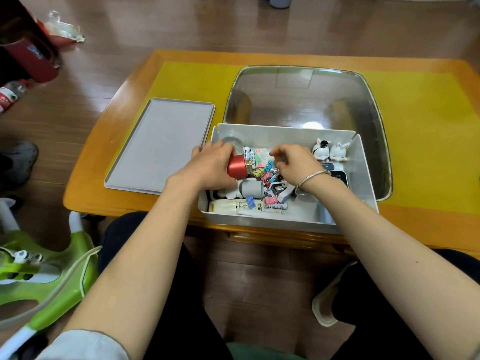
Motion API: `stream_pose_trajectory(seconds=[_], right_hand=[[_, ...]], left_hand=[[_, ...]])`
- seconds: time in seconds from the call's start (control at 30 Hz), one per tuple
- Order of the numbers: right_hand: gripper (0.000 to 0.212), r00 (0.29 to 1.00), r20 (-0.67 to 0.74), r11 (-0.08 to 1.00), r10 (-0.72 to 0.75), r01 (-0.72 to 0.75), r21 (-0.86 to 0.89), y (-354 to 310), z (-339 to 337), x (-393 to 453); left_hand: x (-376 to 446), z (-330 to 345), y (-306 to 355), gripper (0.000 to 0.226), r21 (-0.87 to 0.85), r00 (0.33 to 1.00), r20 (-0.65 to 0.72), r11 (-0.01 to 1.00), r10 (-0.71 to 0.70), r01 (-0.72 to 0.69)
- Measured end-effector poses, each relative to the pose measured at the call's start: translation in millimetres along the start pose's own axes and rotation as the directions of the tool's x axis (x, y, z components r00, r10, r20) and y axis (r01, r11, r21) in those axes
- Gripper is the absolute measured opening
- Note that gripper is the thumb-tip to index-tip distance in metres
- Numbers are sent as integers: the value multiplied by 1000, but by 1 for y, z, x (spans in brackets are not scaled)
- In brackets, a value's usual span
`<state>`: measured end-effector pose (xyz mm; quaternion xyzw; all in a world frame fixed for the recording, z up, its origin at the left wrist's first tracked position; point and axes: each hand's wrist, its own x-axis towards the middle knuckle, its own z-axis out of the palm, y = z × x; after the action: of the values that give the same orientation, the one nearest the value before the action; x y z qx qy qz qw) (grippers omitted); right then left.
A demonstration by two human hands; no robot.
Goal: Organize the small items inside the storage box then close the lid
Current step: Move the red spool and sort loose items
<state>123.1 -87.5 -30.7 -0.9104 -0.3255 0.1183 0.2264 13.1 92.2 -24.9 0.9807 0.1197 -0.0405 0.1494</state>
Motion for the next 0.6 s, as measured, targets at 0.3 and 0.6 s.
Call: stream_pose_trajectory(seconds=[0.3, 0.6], right_hand=[[33, 984, 111, 854, -142, 65, 516, -34, -5, 1], [21, 891, -352, 820, 288, -39, 571, 19, -21, -6]], left_hand=[[-13, -1, 12, 58, -156, 931, -364, 985, 16, -78], [32, 21, 44, 66, -308, 990, -75, 941, 121, -139]])
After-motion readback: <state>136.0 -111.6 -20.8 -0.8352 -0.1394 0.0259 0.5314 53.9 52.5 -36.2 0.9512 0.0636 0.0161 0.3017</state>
